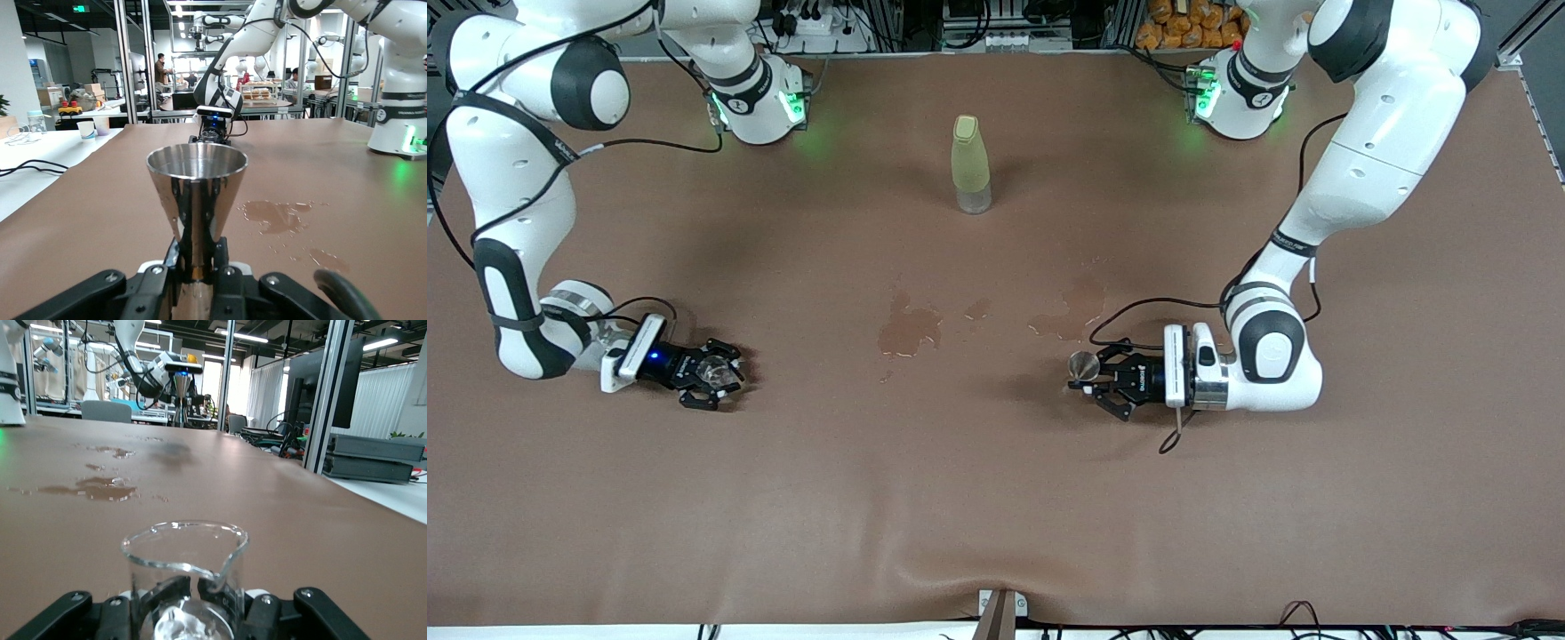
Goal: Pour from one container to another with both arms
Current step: 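Carry the jigger with the left gripper toward the table middle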
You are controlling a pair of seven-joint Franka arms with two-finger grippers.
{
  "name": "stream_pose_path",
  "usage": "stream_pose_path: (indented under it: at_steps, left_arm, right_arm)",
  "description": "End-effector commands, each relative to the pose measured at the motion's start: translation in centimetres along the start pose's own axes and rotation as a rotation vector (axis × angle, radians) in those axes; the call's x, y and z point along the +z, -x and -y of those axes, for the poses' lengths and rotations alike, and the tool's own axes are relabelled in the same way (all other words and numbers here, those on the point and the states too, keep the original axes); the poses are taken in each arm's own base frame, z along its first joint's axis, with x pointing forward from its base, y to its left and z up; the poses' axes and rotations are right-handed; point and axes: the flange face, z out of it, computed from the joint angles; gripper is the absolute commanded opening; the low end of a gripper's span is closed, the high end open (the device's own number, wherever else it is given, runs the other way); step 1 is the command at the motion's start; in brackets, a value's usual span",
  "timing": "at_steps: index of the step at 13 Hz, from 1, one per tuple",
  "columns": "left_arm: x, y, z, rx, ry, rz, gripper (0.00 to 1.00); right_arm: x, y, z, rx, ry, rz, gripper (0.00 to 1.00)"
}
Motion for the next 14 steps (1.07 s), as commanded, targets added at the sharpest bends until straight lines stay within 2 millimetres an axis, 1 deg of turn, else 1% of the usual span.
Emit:
stream_pose_path:
  at_steps: [1, 4, 5, 6, 8, 10, 12, 14]
  left_arm:
    - [3.1, -1.7, -0.3, -0.033, -0.039, -0.008, 0.0]
    - [7.6, -2.9, -1.0, -0.059, -0.077, -0.013, 0.0]
    - [9.0, -3.1, -1.5, -0.069, -0.086, -0.01, 0.0]
    - [10.6, -3.2, -2.2, -0.08, -0.092, -0.005, 0.0]
    - [13.9, -4.0, -3.0, -0.098, -0.104, -0.019, 0.0]
    - [16.3, -4.3, -4.1, -0.115, -0.117, -0.01, 0.0]
    - [19.0, -5.1, -5.4, -0.116, -0.117, 0.0, 0.0]
    - [21.9, -5.4, -7.4, -0.12, -0.115, 0.035, 0.0]
  right_arm:
    - [0.6, -3.7, 0.1, -0.141, -0.062, -0.065, 0.0]
    - [2.3, -7.4, -0.3, -0.065, -0.133, -0.152, 0.0]
    - [2.6, -8.7, -0.5, -0.044, -0.16, -0.159, 0.0]
    - [3.1, -10.3, -0.6, -0.011, -0.205, -0.158, 0.0]
    - [3.2, -14.0, -0.7, 0.044, -0.245, -0.157, 0.0]
    - [3.0, -17.9, 0.7, 0.103, -0.256, -0.156, 0.0]
    - [2.8, -21.6, 1.7, 0.134, -0.257, -0.146, 0.0]
    - [2.6, -24.5, 2.7, 0.163, -0.262, -0.139, 0.0]
